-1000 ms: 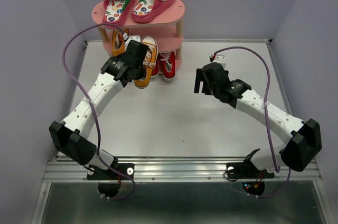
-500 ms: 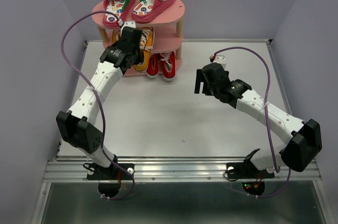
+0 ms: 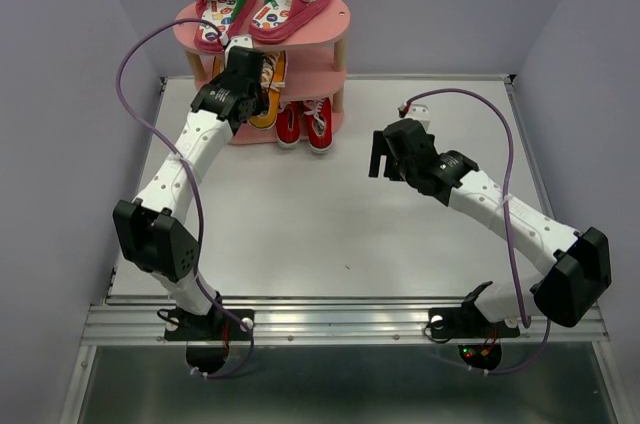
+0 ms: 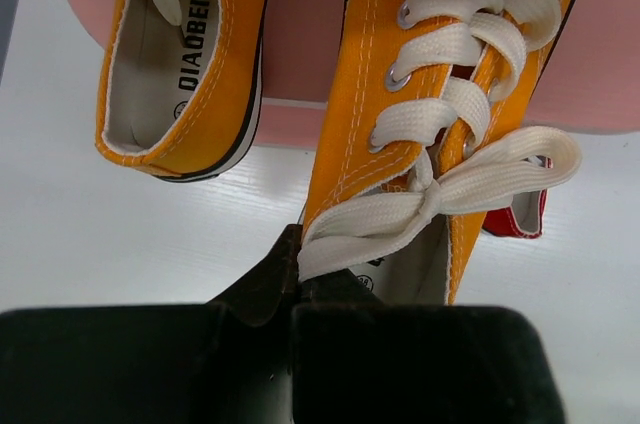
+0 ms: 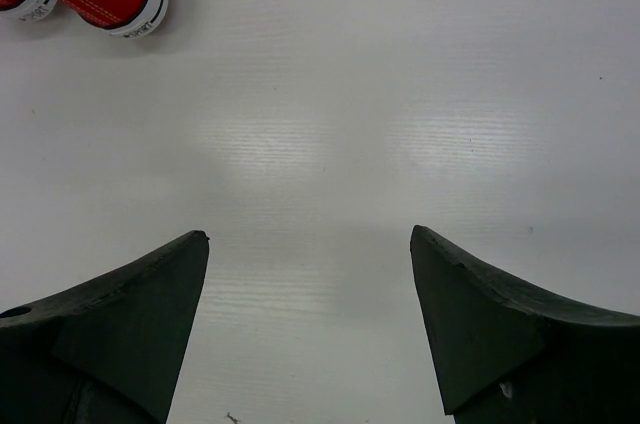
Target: Place and organize the shoes onto the shoe shelf
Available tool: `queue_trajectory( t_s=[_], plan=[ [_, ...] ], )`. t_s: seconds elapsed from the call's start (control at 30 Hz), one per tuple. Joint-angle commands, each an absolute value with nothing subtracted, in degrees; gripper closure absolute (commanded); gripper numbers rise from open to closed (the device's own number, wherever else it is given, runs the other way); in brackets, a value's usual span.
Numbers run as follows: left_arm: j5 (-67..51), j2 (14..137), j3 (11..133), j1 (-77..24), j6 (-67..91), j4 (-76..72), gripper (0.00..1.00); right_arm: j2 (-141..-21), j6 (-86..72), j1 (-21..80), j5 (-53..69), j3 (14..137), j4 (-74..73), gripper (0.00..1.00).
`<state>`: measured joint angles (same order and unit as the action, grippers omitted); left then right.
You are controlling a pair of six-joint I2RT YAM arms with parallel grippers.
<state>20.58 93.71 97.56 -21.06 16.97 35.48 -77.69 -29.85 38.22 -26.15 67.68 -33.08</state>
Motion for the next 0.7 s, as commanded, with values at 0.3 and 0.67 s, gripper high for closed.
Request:
queue_trajectory(
  t_s=[0.3, 0.67],
  plan=[
    [23.6, 94.7, 102.5, -20.0, 17.3, 24.7, 1.00, -76.7, -30.8, 38.2, -26.9, 68.3, -33.3, 0.13],
    [21.4, 96.9, 102.0, -18.1, 17.7, 21.8, 1.00, -76.9, -30.8, 38.2, -26.3, 68.6, -33.3, 0.12]
  ],
)
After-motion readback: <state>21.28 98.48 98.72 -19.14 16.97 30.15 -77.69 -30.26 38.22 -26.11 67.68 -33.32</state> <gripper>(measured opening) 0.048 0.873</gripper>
